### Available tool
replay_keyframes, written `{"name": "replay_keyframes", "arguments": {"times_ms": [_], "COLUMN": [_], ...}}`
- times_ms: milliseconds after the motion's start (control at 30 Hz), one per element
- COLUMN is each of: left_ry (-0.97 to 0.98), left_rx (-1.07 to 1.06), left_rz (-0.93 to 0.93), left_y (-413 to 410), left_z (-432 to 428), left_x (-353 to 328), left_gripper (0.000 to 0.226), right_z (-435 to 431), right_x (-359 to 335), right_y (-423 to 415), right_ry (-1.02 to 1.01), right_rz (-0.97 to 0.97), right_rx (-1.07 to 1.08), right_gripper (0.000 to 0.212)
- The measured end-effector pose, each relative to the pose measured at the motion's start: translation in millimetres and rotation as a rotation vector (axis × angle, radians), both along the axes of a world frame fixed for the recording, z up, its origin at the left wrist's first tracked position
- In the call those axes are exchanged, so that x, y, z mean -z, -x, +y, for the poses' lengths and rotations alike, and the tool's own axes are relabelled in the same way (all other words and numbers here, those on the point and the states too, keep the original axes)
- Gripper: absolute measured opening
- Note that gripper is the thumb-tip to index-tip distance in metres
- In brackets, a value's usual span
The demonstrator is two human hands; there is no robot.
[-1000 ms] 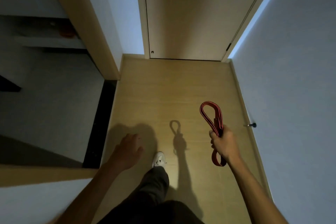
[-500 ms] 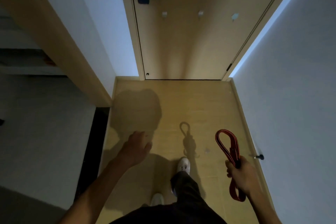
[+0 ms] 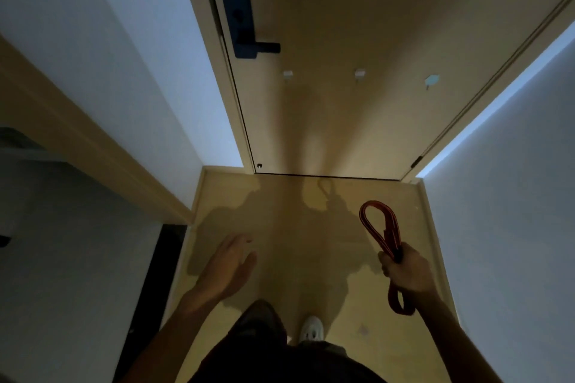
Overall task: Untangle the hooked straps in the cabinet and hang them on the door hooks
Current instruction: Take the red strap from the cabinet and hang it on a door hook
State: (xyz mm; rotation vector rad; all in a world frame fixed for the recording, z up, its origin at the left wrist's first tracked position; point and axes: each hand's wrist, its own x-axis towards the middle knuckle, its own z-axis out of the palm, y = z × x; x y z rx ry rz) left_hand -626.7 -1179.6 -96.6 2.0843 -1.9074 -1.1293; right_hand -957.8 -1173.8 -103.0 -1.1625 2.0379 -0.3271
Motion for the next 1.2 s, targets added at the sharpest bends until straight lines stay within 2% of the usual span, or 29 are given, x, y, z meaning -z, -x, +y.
{"name": "replay_keyframes", "arguments": {"times_ms": [233,367,500,633,800,933,1000,1100,1200], "left_ry": [-0.037,-0.024,0.047,0.125,0.174,0.080,0.092,0.245,0.325], "left_rx": [-0.104,-0.106,-0.038,0.064,0.099,0.028,-0.024,-0.033,-0.005], "left_rz": [0.002,0.018,-0.002,-0.017,0.191,0.575,0.728,0.710,0.728], "left_y": [-29.8,-47.2,-53.0,-40.7,3.0,52.4,72.6,90.9,98.9], "left_z": [-100.8,-183.6,-268.0,-348.3,-434.3,-486.7,-504.3,-526.2,-540.8], "left_x": [24.9,25.1,11.3,-16.6,-68.3,-124.8,-153.2,-180.0,-198.4], "left_gripper": [0.039,0.038,0.038,0.038,0.027,0.028,0.029,0.024,0.014], "right_z": [-146.5,-203.4,-252.1,-305.8,-380.6,-430.5,-451.1,-476.0,-492.8], "right_x": [-7.7,-7.7,-17.7,-39.9,-73.4,-100.3,-111.9,-127.1,-144.1], "right_y": [-28.1,-44.0,-57.4,-73.6,-86.0,-86.7,-84.6,-80.9,-75.2], "right_ry": [0.050,0.022,-0.002,0.069,0.175,0.310,0.373,0.440,0.483], "right_rz": [-0.041,-0.026,-0.010,-0.046,-0.098,-0.110,-0.113,-0.100,-0.177], "right_rx": [-0.036,-0.026,-0.027,-0.020,-0.079,-0.177,-0.213,-0.247,-0.246], "right_gripper": [0.016,0.022,0.026,0.027,0.011,0.008,0.008,0.012,0.016]}}
